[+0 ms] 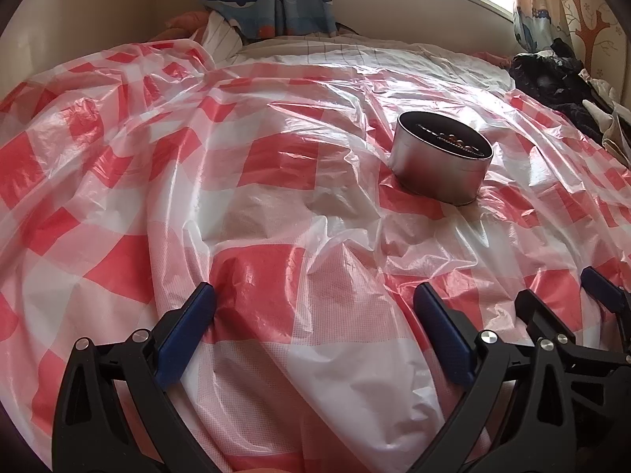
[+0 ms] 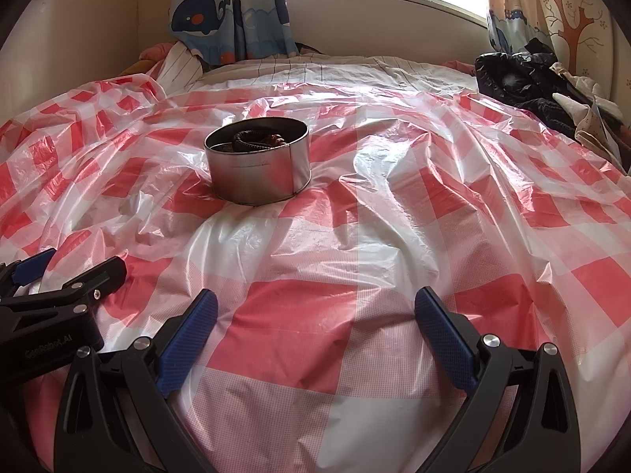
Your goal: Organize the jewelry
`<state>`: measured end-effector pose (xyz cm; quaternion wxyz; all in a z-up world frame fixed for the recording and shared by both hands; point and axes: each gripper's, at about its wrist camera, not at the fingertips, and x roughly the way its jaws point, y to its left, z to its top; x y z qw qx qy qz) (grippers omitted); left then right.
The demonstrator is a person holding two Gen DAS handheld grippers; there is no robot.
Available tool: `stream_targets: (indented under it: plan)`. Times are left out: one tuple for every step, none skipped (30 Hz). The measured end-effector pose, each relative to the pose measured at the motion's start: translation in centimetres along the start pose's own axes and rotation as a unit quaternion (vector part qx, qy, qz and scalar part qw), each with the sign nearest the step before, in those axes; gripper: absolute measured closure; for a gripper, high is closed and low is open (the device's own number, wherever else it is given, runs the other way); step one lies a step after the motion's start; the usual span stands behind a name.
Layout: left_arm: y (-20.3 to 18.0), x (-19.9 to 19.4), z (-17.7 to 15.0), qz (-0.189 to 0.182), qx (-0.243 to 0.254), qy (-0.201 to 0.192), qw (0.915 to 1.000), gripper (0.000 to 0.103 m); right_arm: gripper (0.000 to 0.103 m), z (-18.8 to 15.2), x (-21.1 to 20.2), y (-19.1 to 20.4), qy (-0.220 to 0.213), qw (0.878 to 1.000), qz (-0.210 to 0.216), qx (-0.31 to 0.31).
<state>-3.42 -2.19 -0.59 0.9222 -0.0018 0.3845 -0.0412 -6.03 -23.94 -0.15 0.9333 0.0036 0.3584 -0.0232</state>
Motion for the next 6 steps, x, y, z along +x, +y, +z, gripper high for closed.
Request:
stream_targets:
  plan:
    - [0.00, -0.13, -0.03, 0.001, 0.000, 0.000, 1.0000, 0.007, 0.007, -0.08, -0.06, -0.07, 0.000, 1.000, 0.000, 0.000]
    - [0.07, -0.27, -0.13, 0.002, 0.000, -0.001, 1.0000, 0.007, 0.007, 0.05, 0.02, 0.01, 0.000, 1.000, 0.000, 0.000]
    - [0.10, -0.38, -0.24, 0.003, 0.000, -0.001, 1.0000, 0.007, 0.007, -0.10, -0.09, -0.10, -0.001, 1.000, 0.000, 0.000]
    - [0.33, -0.57, -0.45, 0.004, 0.000, -0.002, 1.0000, 0.007, 0.007, -0.06, -0.08, -0.08, -0.001, 1.000, 0.000, 0.000]
    - [0.56, -0.83, -0.62, 0.005, 0.000, -0.003, 1.0000, 0.007, 0.007, -0.20, -0.20, -0.19, -0.002, 1.000, -0.001, 0.000]
    - [0.74, -1.04, -0.77, 0.005, 0.000, -0.004, 1.0000, 0.007, 0.007, -0.32, -0.21, -0.22, -0.002, 1.000, -0.001, -0.001]
